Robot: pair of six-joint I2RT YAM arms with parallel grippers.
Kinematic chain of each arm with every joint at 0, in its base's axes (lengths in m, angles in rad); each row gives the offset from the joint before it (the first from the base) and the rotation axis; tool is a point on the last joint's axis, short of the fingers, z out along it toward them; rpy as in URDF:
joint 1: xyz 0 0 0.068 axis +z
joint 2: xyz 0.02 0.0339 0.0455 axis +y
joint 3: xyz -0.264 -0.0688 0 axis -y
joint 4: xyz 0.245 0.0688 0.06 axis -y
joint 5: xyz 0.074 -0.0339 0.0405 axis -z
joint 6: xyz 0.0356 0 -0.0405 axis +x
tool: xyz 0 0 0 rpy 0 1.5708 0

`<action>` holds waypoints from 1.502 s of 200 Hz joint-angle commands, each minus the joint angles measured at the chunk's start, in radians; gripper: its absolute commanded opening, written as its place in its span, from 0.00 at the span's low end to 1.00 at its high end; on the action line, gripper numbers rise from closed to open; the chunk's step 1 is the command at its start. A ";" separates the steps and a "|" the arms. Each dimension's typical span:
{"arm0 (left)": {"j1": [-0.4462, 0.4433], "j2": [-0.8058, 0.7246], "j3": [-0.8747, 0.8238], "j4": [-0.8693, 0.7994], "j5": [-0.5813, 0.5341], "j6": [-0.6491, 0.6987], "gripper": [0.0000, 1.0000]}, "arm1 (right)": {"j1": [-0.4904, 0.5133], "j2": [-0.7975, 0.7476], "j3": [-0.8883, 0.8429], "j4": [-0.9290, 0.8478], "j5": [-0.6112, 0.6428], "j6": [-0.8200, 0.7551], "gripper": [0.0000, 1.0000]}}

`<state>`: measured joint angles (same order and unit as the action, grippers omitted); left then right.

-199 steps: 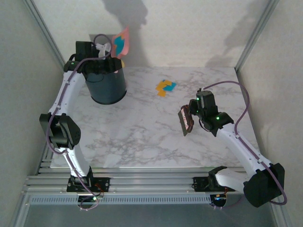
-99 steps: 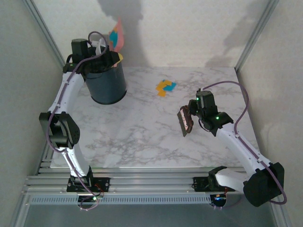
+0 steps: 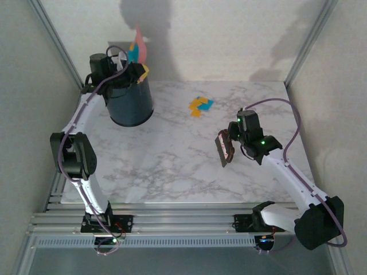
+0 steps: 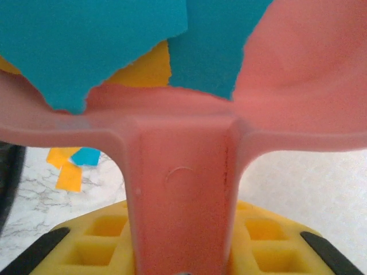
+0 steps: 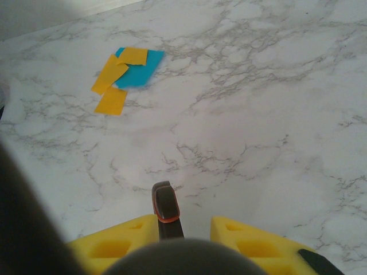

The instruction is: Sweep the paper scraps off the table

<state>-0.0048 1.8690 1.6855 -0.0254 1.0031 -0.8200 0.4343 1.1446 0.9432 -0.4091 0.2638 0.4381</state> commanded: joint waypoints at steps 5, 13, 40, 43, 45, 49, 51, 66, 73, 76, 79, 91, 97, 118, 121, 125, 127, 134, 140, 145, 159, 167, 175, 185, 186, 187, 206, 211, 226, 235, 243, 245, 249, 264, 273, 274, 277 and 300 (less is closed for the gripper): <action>0.008 -0.005 -0.042 0.171 -0.013 -0.115 0.00 | -0.005 0.003 0.035 0.013 0.002 0.001 0.00; 0.009 -0.005 -0.053 0.192 -0.021 -0.134 0.00 | -0.005 0.005 0.035 0.012 0.002 0.001 0.00; 0.008 -0.009 -0.086 0.270 -0.038 -0.206 0.00 | -0.005 0.005 0.035 0.010 0.003 0.002 0.00; 0.009 -0.010 -0.090 0.278 -0.042 -0.213 0.00 | -0.006 0.006 0.034 0.011 0.003 0.002 0.00; 0.010 -0.011 -0.092 0.284 -0.044 -0.219 0.00 | -0.005 0.006 0.034 0.012 0.003 0.001 0.00; 0.010 -0.013 -0.097 0.296 -0.048 -0.228 0.00 | -0.005 0.007 0.034 0.010 0.003 0.002 0.00; 0.009 -0.013 -0.100 0.302 -0.051 -0.233 0.00 | -0.005 0.006 0.034 0.009 0.003 0.001 0.00; 0.009 -0.012 -0.113 0.336 -0.057 -0.266 0.00 | -0.006 0.007 0.032 0.010 0.004 0.003 0.00; 0.009 -0.013 -0.124 0.359 -0.060 -0.285 0.00 | -0.005 0.007 0.032 0.009 0.004 0.002 0.00; 0.009 -0.012 -0.125 0.365 -0.062 -0.294 0.00 | -0.005 0.007 0.032 0.009 0.004 0.002 0.00; 0.009 -0.011 -0.129 0.365 -0.062 -0.302 0.00 | -0.005 0.007 0.032 0.009 0.003 0.003 0.00; 0.010 -0.011 -0.142 0.425 -0.066 -0.333 0.00 | -0.006 0.008 0.032 0.010 0.004 0.002 0.00; 0.010 -0.011 -0.146 0.439 -0.067 -0.346 0.00 | -0.005 0.007 0.032 0.010 0.003 0.003 0.00; 0.011 -0.019 -0.165 0.465 -0.082 -0.369 0.00 | -0.006 0.007 0.031 0.010 0.005 0.003 0.00; 0.010 -0.020 -0.168 0.468 -0.082 -0.373 0.00 | -0.006 0.007 0.031 0.009 0.004 0.002 0.00; 0.010 -0.022 -0.174 0.474 -0.086 -0.377 0.00 | -0.005 0.006 0.031 0.009 0.004 0.005 0.00; 0.009 -0.022 -0.174 0.478 -0.087 -0.380 0.00 | -0.006 0.008 0.031 0.009 0.004 0.004 0.00; 0.010 -0.025 -0.180 0.492 -0.090 -0.389 0.00 | -0.005 0.008 0.031 0.010 0.004 0.005 0.00; 0.010 -0.026 -0.182 0.495 -0.091 -0.394 0.00 | -0.006 0.008 0.030 0.010 0.004 0.004 0.00; 0.010 -0.028 -0.183 0.496 -0.095 -0.395 0.00 | -0.005 0.009 0.029 0.010 0.004 0.004 0.00; 0.010 -0.031 -0.181 0.493 -0.096 -0.396 0.00 | -0.005 0.008 0.029 0.008 0.005 0.004 0.00; 0.009 -0.037 -0.186 0.500 -0.100 -0.401 0.00 | -0.006 0.008 0.029 0.009 0.005 0.005 0.00; 0.009 -0.042 -0.187 0.501 -0.102 -0.401 0.00 | -0.005 0.008 0.028 0.009 0.005 0.005 0.00; 0.009 -0.048 -0.188 0.502 -0.103 -0.402 0.00 | -0.006 0.008 0.028 0.009 0.003 0.005 0.00; 0.009 -0.049 -0.187 0.503 -0.104 -0.403 0.00 | -0.005 0.008 0.028 0.008 0.003 0.006 0.00; 0.009 -0.049 -0.187 0.503 -0.103 -0.404 0.00 | -0.005 0.008 0.028 0.008 0.003 0.006 0.00; 0.010 -0.054 -0.187 0.529 -0.099 -0.420 0.00 | -0.004 0.008 0.028 0.007 0.003 0.007 0.00; 0.009 -0.055 -0.188 0.537 -0.098 -0.427 0.00 | -0.005 0.008 0.028 0.008 0.003 0.009 0.00; 0.009 -0.062 -0.201 0.567 -0.099 -0.452 0.00 | -0.005 0.007 0.028 0.006 0.003 0.009 0.00; 0.009 -0.068 -0.211 0.588 -0.101 -0.467 0.00 | -0.005 0.006 0.028 0.005 0.004 0.008 0.00; 0.008 -0.075 -0.223 0.619 -0.102 -0.488 0.00 | -0.005 0.005 0.028 0.005 0.004 0.007 0.00; 0.009 -0.076 -0.225 0.625 -0.102 -0.492 0.00 | -0.005 0.004 0.028 0.004 0.003 0.007 0.00; 0.008 -0.079 -0.229 0.633 -0.103 -0.499 0.00 | -0.005 0.006 0.028 0.004 0.004 0.008 0.00; 0.008 -0.087 -0.246 0.674 -0.106 -0.534 0.00 | -0.005 0.005 0.028 0.003 0.005 0.009 0.00; 0.008 -0.089 -0.256 0.699 -0.105 -0.559 0.00 | -0.006 0.005 0.028 0.003 0.003 0.010 0.00; 0.008 -0.090 -0.258 0.704 -0.105 -0.563 0.00 | -0.006 0.004 0.028 0.003 0.003 0.011 0.00; 0.008 -0.091 -0.263 0.717 -0.107 -0.574 0.00 | -0.006 0.005 0.029 0.003 0.003 0.010 0.00; 0.008 -0.099 -0.289 0.773 -0.122 -0.628 0.00 | -0.005 0.004 0.029 0.003 0.002 0.013 0.00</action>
<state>-0.0048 1.8221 1.4220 0.6041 0.8959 -1.3682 0.4343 1.1500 0.9443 -0.4164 0.2638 0.4389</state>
